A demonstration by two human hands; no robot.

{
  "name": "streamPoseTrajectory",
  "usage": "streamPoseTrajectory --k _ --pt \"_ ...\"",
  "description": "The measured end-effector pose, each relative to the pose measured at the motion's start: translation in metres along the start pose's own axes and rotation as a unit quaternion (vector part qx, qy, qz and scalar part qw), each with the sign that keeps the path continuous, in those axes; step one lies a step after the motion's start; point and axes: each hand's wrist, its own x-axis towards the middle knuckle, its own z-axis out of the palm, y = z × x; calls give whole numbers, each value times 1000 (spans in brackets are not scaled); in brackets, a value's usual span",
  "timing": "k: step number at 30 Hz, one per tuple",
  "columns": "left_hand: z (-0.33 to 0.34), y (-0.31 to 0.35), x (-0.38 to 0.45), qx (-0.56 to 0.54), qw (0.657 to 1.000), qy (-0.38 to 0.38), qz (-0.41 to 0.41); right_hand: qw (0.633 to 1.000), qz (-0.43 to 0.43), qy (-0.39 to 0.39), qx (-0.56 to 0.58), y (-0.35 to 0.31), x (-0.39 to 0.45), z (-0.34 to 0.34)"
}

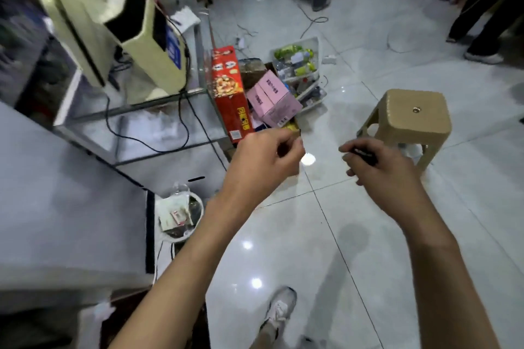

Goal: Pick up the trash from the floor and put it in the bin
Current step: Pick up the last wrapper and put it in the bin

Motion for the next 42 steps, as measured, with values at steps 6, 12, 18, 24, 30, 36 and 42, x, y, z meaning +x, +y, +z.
streamPoseTrajectory --k 6,12,18,24,30,36,42 --pt "-88 -47 -61 58 991 73 -91 990 -82 -102 -62 -68 -13 78" --pt "-157 -143 -127 98 968 125 -196 966 -142 -168 -132 -111 -23 195" --pt "-206 -261 -162 102 948 143 -265 930 -196 -233 -209 -132 -18 341" --pt "-253 -364 -169 93 942 135 -294 922 -167 -267 -224 -149 -6 463" --pt "-276 -439 -159 89 935 118 -322 920 -130 -290 -230 -153 16 538" --pt "-263 -511 -135 74 930 87 -348 914 -85 -306 -251 -141 62 603" --pt "-211 -592 -110 55 905 62 -417 914 -76 -315 -244 -89 110 669"
